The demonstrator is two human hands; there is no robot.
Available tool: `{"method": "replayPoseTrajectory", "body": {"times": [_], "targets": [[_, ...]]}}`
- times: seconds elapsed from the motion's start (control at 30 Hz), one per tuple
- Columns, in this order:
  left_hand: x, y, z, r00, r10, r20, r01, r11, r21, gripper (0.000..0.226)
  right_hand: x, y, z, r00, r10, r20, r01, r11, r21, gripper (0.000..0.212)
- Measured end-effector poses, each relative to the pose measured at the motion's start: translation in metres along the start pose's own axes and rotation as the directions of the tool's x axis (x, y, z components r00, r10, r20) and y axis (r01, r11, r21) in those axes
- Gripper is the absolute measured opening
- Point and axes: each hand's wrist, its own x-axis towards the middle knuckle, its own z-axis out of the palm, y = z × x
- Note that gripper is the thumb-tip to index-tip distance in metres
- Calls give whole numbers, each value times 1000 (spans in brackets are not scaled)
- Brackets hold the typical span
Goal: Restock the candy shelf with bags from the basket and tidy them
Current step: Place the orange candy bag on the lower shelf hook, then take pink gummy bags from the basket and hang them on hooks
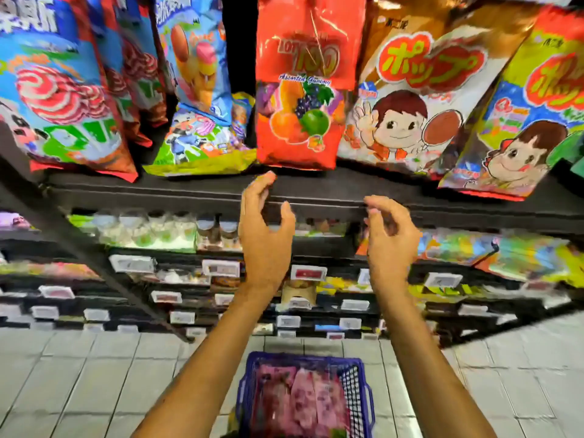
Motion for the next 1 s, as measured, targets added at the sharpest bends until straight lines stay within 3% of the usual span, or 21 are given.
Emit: {"method": "replayPoseTrajectory", "body": {"times": [0.13, 0.27, 0.4, 0.53, 0.67, 0.8, 0.9, 1.0], "targets": [[-78, -28, 6, 979, -197, 55, 189, 974, 125, 26, -37, 66, -52, 971, 229, 72, -221, 969, -111, 22], [-170, -79, 5, 910, -407, 78, 374, 889, 265, 23, -80, 149, -108, 857, 490, 162, -457, 866, -201, 12], [-270, -136, -3, 769, -639, -10, 598, 715, 362, 22, -139, 243, -171, 620, 766, 168, -697, 637, -330, 24], [-354, -182, -23, 579, -809, -103, 768, 499, 401, 26, -187, 313, -208, 408, 909, 85, -856, 413, -312, 12], [-412, -238, -50, 525, -833, -175, 805, 418, 421, 24, -231, 370, -229, 193, 980, 46, -908, 196, -371, 8], [-448, -308, -73, 499, -837, -224, 779, 320, 539, 17, -273, 439, -240, 177, 982, -67, -893, 132, -430, 13], [-474, -372, -88, 435, -867, -245, 794, 241, 558, 20, -298, 497, -246, 180, 977, -113, -860, 100, -501, 17], [-494, -431, -106, 381, -879, -286, 777, 136, 615, 22, -321, 550, -255, 242, 953, -183, -819, 99, -565, 23]]}}
